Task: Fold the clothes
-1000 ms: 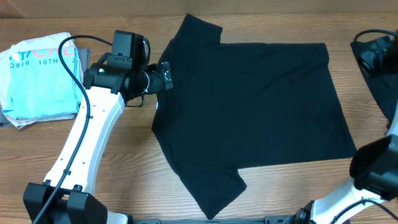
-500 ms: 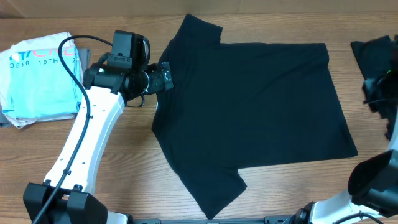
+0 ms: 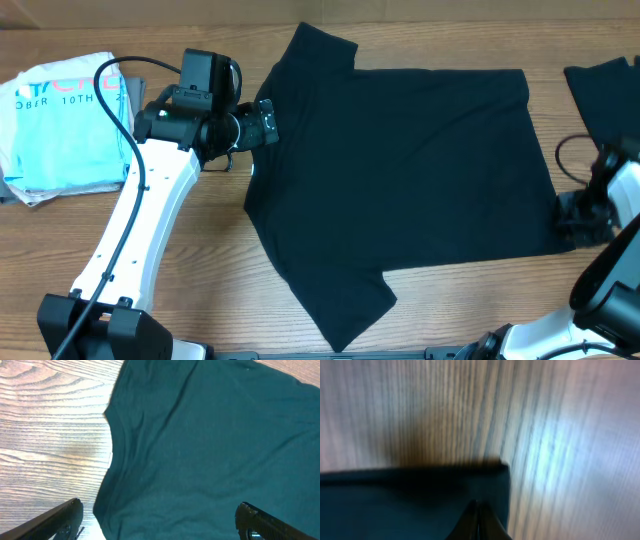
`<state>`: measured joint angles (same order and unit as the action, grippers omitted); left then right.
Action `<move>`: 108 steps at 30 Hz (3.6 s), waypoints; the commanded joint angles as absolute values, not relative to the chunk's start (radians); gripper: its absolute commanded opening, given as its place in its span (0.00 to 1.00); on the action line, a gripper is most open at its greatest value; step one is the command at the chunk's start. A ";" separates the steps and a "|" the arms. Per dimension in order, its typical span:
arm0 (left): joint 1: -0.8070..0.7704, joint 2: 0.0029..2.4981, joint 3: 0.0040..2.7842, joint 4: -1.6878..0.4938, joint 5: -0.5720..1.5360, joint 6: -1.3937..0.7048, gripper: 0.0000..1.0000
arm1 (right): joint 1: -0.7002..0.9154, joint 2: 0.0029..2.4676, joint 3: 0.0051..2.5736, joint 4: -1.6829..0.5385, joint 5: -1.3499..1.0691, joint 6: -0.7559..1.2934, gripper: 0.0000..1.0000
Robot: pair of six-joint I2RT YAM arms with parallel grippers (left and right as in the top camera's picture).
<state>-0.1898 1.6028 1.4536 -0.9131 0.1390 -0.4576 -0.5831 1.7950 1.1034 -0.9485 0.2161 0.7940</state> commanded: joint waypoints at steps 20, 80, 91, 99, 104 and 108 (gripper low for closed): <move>-0.194 1.603 1.455 -0.914 0.147 -0.449 1.00 | -0.691 1.792 0.963 -0.931 0.376 0.935 0.04; -0.289 2.505 2.366 -0.600 0.252 -0.278 0.04 | -0.550 1.792 1.610 -1.239 0.155 0.657 1.00; -0.293 2.685 2.366 -0.382 0.155 -0.221 0.04 | -0.550 1.792 1.610 -1.239 0.155 0.657 1.00; -0.293 2.746 2.365 -0.394 0.115 -0.201 0.04 | -0.550 1.792 1.610 -1.239 0.155 0.657 1.00; -0.287 2.788 2.364 -0.400 0.036 -0.202 0.04 | -0.550 1.792 1.610 -1.239 0.155 0.657 1.00; -0.264 2.794 2.364 -0.432 -0.060 -0.223 0.04 | -0.550 1.792 1.610 -1.239 0.155 0.657 1.00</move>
